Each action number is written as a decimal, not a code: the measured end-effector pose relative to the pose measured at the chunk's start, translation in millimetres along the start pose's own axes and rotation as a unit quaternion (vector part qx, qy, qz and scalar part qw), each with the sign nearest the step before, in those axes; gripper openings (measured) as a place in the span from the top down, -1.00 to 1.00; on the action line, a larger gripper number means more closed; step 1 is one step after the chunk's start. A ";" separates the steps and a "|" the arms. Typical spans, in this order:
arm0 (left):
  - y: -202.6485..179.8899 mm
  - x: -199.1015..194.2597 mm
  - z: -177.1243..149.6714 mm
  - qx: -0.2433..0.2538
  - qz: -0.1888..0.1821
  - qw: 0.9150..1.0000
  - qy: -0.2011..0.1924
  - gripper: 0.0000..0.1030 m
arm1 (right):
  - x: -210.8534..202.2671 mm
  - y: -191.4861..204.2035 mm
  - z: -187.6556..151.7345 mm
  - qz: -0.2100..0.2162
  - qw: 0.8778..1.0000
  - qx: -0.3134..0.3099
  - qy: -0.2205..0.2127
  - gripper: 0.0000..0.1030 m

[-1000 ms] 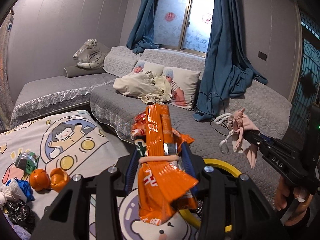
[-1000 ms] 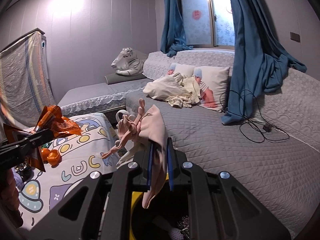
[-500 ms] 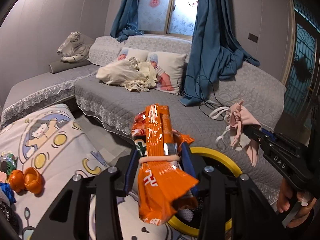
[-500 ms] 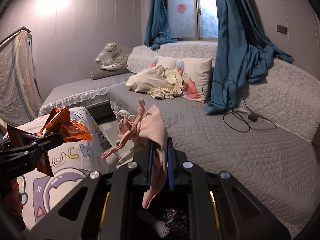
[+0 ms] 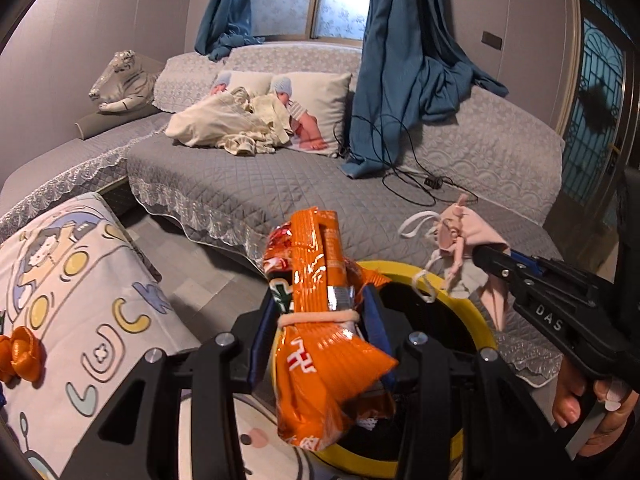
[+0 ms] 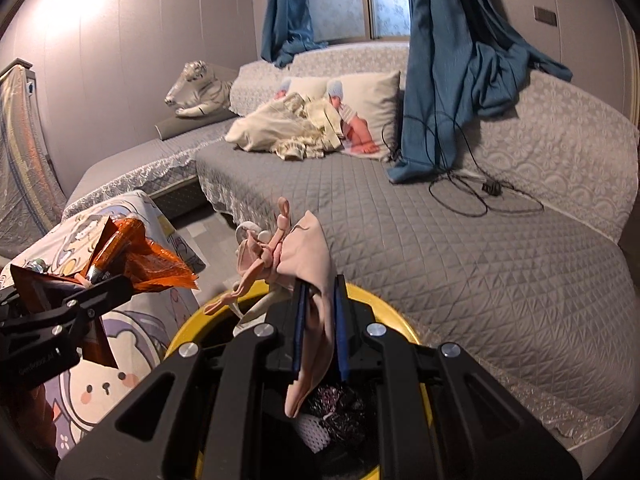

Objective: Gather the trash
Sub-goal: 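Carry the pink cloth and orange wrapper over the yellow bin and release both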

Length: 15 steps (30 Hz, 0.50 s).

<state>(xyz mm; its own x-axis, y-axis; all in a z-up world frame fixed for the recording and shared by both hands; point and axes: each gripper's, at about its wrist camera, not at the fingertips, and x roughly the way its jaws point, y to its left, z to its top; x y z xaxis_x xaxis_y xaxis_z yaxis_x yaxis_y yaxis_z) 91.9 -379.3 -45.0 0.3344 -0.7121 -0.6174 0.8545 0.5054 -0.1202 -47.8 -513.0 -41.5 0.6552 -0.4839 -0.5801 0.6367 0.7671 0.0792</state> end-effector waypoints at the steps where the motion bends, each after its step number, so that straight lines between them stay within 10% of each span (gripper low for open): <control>1: -2.0 4.1 -1.7 0.002 -0.002 1.000 0.005 0.23 | 2.7 -0.7 -1.5 0.002 1.000 0.003 0.007 0.75; 15: -7.6 39.4 -15.8 -0.004 0.002 0.999 0.046 0.21 | 26.6 -11.4 -16.4 -0.010 0.998 0.015 0.052 0.75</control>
<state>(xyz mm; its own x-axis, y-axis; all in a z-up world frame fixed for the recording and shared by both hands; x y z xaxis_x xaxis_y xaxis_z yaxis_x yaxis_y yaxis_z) 92.3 -403.5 -80.8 0.2988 -0.6622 -0.6871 0.8502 0.5117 -0.1234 -44.4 -527.7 -71.2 0.5976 -0.4512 -0.6628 0.6617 0.7443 0.0899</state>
